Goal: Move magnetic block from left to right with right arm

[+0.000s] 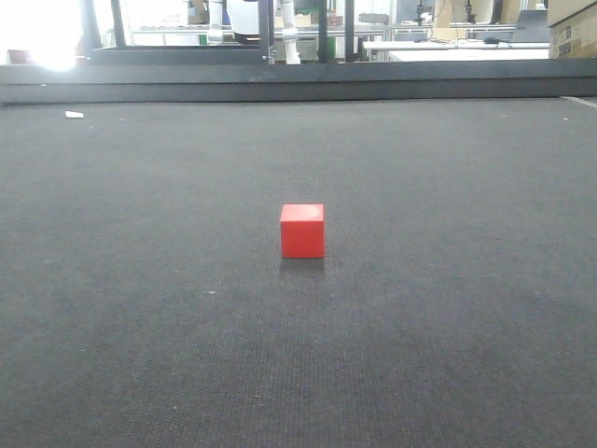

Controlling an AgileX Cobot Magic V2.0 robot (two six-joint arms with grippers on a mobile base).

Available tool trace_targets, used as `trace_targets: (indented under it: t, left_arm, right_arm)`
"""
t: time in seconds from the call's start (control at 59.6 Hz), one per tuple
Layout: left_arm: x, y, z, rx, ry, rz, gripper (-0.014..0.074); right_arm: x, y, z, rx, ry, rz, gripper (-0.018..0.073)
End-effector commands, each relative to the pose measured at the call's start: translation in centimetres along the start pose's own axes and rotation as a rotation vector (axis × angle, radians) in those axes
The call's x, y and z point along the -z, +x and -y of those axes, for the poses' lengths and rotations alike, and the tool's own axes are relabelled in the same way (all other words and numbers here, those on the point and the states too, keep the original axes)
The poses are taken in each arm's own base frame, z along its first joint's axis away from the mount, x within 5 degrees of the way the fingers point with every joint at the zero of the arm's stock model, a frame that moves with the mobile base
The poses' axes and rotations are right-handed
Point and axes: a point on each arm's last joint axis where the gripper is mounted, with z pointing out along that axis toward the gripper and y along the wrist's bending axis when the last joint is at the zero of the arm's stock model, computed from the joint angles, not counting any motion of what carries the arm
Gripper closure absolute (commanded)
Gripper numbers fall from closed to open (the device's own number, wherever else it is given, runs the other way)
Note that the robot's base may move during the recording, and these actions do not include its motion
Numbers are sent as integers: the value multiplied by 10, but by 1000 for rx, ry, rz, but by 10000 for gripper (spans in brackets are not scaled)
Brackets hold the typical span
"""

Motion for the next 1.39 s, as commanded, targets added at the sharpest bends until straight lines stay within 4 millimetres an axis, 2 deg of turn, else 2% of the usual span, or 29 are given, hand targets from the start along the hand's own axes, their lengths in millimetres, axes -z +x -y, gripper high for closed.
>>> trace_targets:
  t: [0.0, 0.94, 1.091, 1.242, 1.309, 1.376]
  left_arm:
    - [1, -5, 0, 4, 3, 92, 713]
    - [1, -5, 0, 4, 3, 92, 713]
    - [1, -5, 0, 4, 3, 92, 713]
    - [1, -5, 0, 4, 3, 92, 713]
    - [1, -5, 0, 4, 3, 92, 712]
    - [1, -5, 0, 4, 3, 92, 713]
  right_arm:
    - [2, -11, 0, 10, 0, 110, 501]
    - [3, -14, 0, 12, 0, 143, 501]
    - [5, -34, -3, 11, -7, 184, 501]
    - [2, -70, -8, 11, -12, 153, 497]
    - [-5, -86, -10, 11, -10, 137, 459]
    - [-16, -100, -11, 11, -7, 112, 375]
